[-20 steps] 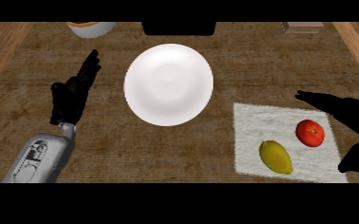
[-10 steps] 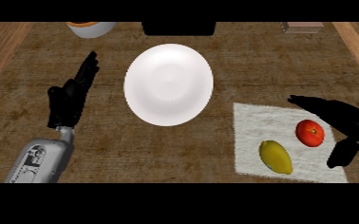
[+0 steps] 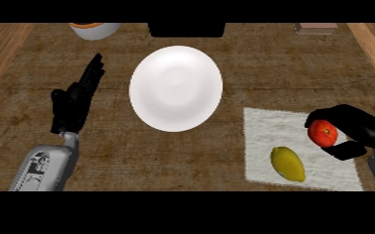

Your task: Pick the tomato from the placemat and place it in the plate

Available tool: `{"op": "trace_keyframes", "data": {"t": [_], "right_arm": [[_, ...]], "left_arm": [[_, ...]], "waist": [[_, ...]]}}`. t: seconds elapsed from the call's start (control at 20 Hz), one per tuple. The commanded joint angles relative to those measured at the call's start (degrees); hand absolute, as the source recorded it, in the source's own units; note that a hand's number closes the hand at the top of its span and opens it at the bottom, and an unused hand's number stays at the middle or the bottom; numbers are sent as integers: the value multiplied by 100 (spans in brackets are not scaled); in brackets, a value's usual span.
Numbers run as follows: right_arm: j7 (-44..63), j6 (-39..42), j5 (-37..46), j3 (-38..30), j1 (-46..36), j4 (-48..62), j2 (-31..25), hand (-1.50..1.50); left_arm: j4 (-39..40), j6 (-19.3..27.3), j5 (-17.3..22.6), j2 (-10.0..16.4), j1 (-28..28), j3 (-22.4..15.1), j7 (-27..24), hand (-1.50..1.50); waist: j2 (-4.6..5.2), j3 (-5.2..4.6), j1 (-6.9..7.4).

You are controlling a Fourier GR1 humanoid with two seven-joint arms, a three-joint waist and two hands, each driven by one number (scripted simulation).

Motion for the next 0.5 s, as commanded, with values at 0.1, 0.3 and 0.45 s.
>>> {"op": "trace_keyframes", "data": {"t": [0.1,0.3,0.45], "right_arm": [[-96,-301,331,-180,-206,185,349,150],[-390,-506,418,-364,-244,436,378,150],[1615,-808,390,-632,464,-324,1073,150]], "left_arm": [[-61,-319,-3,87,20,310,51,0],[-789,-170,-236,-17,389,213,329,0],[-169,-130,-144,-36,197,285,7,0]], "waist": [[-3,0,2],[-5,1,14],[-48,-14,-180]]}}
